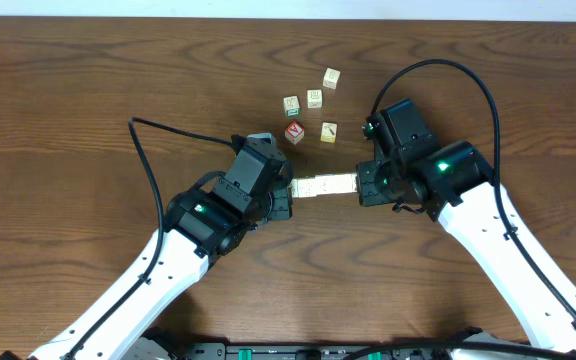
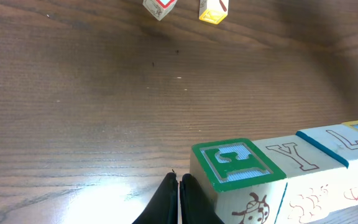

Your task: Lift 5 blocks

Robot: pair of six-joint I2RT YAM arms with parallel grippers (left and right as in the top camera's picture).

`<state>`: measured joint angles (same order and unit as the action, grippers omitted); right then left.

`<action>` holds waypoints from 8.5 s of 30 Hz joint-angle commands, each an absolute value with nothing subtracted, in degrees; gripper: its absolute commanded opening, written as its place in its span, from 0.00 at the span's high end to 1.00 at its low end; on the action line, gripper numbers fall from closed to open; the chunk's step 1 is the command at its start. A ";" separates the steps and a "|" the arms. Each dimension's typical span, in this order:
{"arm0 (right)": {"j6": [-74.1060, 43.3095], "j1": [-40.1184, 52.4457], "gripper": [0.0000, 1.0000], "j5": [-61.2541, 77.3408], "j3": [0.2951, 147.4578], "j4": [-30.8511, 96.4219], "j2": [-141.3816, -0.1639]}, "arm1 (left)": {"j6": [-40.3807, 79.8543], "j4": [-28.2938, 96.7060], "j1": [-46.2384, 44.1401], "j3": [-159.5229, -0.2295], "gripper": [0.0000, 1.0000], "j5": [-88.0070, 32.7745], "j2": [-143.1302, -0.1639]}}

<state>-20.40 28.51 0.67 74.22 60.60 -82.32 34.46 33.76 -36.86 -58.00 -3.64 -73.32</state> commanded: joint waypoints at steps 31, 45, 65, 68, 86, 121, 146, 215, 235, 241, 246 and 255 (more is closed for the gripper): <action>-19.70 34.65 0.99 21.54 75.20 59.20 -83.42 | 33.63 30.61 -41.89 -64.58 0.93 -16.47 -73.93; -21.02 35.20 0.99 20.99 75.20 59.20 -83.70 | 33.67 29.67 -42.57 -64.55 0.93 -16.45 -75.24; -21.45 34.85 0.99 21.50 73.25 58.17 -86.28 | 33.67 29.52 -42.57 -63.96 0.93 -16.45 -76.31; -21.74 34.81 0.99 21.74 72.79 58.06 -86.28 | 33.74 29.50 -42.57 -63.96 0.93 -16.47 -77.08; -21.78 32.53 0.99 28.77 71.37 55.07 -86.28 | 34.33 29.12 -42.57 -63.96 0.92 -16.05 -77.49; -21.85 30.65 0.99 30.50 66.70 51.13 -86.39 | 35.44 26.00 -44.60 -63.96 0.93 -15.99 -83.61; -22.48 30.41 0.99 32.03 62.43 45.63 -87.39 | 35.88 23.83 -44.60 -62.33 0.93 -15.86 -85.89; -26.26 30.41 0.99 45.98 57.52 29.08 -91.11 | 37.80 14.41 -44.60 -59.77 0.93 -20.29 -90.30; -27.42 30.41 0.99 53.23 57.52 25.52 -91.09 | 38.00 10.98 -44.71 -59.77 0.93 -24.88 -90.72; -27.42 30.41 0.99 53.19 57.52 26.04 -91.09 | 37.95 11.11 -44.73 -59.77 0.93 -24.91 -90.72; -27.24 30.41 0.99 52.99 57.52 27.05 -91.09 | 37.10 12.80 -44.73 -59.77 0.93 -24.91 -90.72; -27.14 30.41 0.99 53.04 57.52 28.73 -91.09 | 36.67 13.34 -45.36 -59.68 0.92 -24.93 -90.72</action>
<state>-28.60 22.96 8.43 54.98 32.08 -91.50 34.76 20.97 -37.98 -56.58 4.36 -91.15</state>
